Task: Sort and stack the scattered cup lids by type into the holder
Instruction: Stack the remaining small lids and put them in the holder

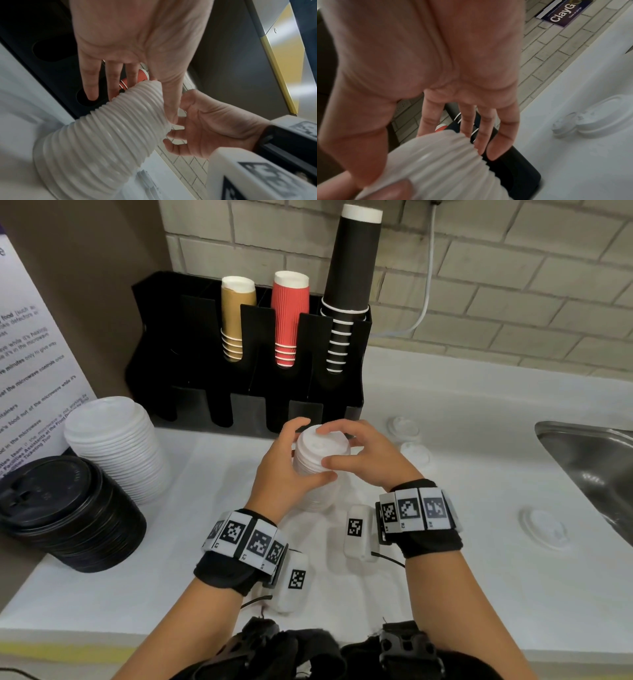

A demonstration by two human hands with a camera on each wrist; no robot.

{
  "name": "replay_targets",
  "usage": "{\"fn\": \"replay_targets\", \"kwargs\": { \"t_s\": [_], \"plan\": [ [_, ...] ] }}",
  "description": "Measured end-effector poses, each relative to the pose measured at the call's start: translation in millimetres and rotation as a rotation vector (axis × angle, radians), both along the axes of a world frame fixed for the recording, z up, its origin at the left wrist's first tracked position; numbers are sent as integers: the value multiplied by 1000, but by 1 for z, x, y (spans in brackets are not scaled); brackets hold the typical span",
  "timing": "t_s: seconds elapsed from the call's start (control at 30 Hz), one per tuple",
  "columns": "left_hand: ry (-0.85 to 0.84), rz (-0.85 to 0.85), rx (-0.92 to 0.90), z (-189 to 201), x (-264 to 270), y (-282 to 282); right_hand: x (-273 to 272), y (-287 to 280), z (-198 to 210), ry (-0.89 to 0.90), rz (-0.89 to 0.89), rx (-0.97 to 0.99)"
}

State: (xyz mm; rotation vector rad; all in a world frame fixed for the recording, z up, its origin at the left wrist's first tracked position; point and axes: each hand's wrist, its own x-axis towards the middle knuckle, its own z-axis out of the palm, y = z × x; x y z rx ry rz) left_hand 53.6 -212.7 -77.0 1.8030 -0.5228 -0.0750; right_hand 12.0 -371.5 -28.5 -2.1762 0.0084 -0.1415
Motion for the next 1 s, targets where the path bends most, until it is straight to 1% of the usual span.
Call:
{"fn": "replay_targets", "kwargs": {
  "t_s": [0.17, 0.2, 0.23, 0.27, 0.33, 0.37, 0.43, 0.5, 0.57, 0.63, 0.73, 0.8, 0.87, 0.93, 1.0],
  "plan": [
    [-27, -36, 12, 2, -2, 1, -5, 1, 0, 46, 4, 12],
    [-28, -31, 22, 2, -1, 1, -8, -3, 0, 63, -22, 19],
    [-28, -27, 31, 2, 0, 1, -12, -10, 1, 105, -87, 5],
    [-24, -25, 38, 2, 0, 1, -17, -19, 2, 180, -182, -43],
    [-8, -29, 40, 2, -1, 1, -32, -42, 5, 393, -375, -208],
    [-2, -31, 38, 2, -1, 1, -41, -54, 4, 488, -441, -274],
    [4, -30, 40, 2, -2, 0, -57, -70, 2, 617, -521, -335],
    [5, -30, 47, 3, -3, 0, -68, -76, -2, 730, -541, -394],
    [9, -32, 54, 4, -2, 0, -76, -73, -5, 855, -517, -472],
    [14, -34, 59, 5, -3, 0, -81, -69, -9, 935, -485, -487],
    [25, -43, 55, 7, -4, 1, -85, -61, -17, 969, -447, -520],
    [28, -55, 53, 7, -4, 2, -85, -57, -21, 963, -446, -569],
    [27, -61, 49, 7, -5, 3, -84, -54, -22, 949, -451, -579],
    [12, -51, 49, 6, -5, 4, -82, -54, -22, 917, -475, -563],
    [-7, -36, 49, 5, -5, 4, -79, -53, -21, 847, -507, -529]
  ]
}}
